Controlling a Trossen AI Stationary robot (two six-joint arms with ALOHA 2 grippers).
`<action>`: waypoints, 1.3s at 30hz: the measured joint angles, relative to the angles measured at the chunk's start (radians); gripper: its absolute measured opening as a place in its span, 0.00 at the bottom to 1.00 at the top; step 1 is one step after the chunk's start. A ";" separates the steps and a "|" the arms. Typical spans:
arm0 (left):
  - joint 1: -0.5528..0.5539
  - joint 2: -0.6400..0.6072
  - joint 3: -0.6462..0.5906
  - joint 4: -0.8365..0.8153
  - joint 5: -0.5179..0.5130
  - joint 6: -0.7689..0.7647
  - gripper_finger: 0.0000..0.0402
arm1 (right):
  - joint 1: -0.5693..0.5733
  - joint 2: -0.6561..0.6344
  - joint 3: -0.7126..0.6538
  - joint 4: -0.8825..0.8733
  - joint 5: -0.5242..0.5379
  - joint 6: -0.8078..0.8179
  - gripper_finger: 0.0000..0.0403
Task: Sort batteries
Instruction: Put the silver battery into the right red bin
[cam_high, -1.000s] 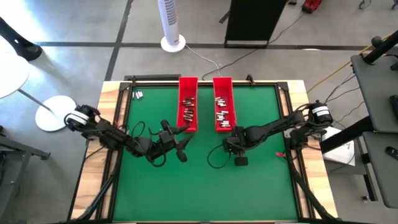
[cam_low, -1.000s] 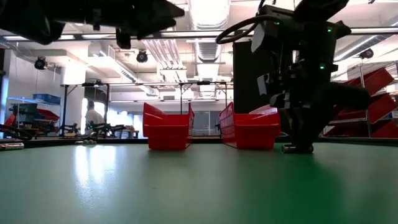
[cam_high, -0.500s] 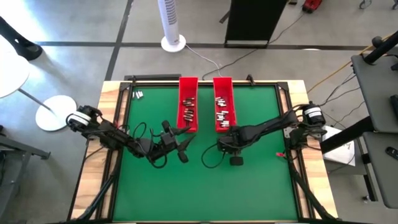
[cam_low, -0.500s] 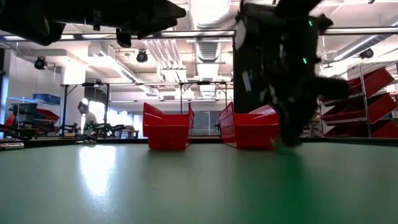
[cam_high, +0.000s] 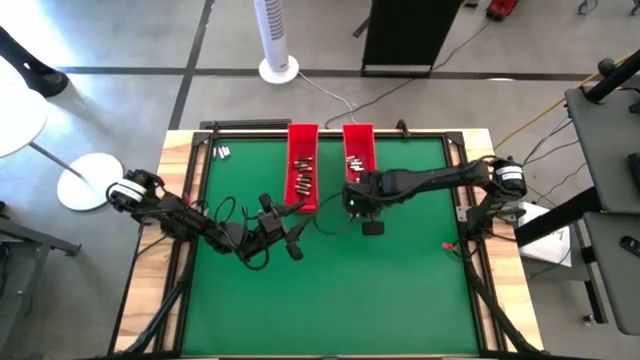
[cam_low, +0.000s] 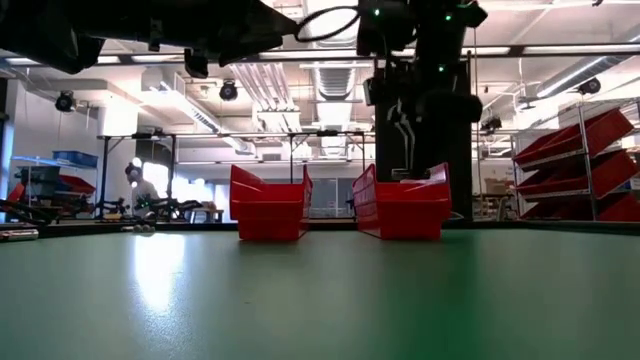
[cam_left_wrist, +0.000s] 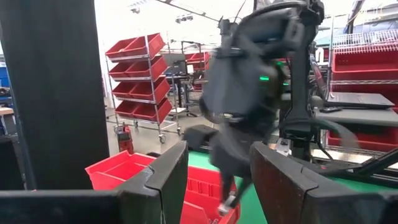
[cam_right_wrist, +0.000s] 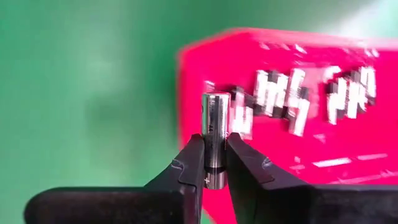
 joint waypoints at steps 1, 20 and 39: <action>0.000 0.000 0.000 0.000 0.000 0.000 0.38 | -0.021 0.000 0.002 0.002 0.003 -0.014 0.10; -0.001 0.000 0.005 -0.003 0.019 -0.006 0.38 | -0.279 0.101 -0.015 0.183 -0.055 -0.193 0.10; -0.001 0.002 0.005 -0.031 0.019 -0.038 0.38 | -0.428 0.199 0.052 0.213 -0.149 -0.328 0.10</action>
